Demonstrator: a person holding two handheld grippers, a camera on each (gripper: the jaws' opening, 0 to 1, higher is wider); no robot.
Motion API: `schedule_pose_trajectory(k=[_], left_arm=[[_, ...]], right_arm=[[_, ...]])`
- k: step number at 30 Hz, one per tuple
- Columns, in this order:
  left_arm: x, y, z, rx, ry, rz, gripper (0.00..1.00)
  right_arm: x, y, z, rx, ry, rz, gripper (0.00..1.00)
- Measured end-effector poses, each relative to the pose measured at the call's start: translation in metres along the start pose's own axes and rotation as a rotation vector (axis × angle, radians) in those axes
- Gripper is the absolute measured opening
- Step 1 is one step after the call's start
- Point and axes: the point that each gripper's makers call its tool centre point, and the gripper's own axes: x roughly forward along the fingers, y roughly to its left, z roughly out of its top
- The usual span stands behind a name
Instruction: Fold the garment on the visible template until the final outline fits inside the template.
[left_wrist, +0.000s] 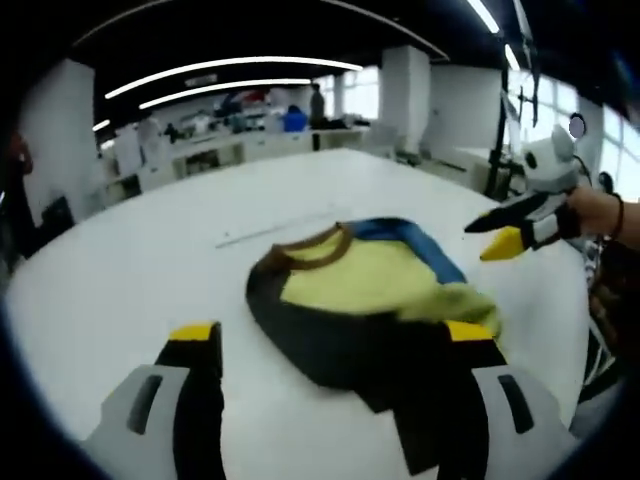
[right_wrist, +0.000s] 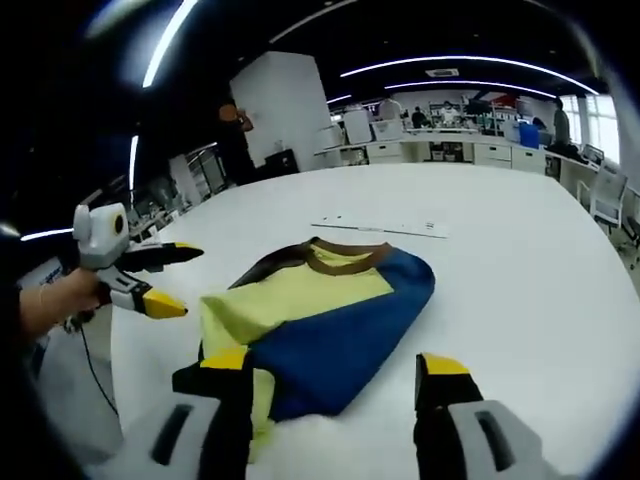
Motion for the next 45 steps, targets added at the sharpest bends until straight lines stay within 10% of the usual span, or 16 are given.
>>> schedule_pose_trajectory(k=[17, 36, 45], left_arm=[[0.003, -0.056, -0.005, -0.132, -0.04, -0.032, 0.59], [0.027, -0.081, -0.045, -0.323, 0.139, 0.039, 0.01], [0.024, -0.077, -0.05, -0.325, 0.14, 0.03, 0.0]], right_arm=[[0.006, 0.01, -0.024, -0.01, -0.014, -0.028, 0.5], [0.027, 0.013, -0.037, 0.037, -0.032, -0.04, 0.2], [0.024, 0.001, -0.045, 0.034, -0.02, -0.116, 0.22]])
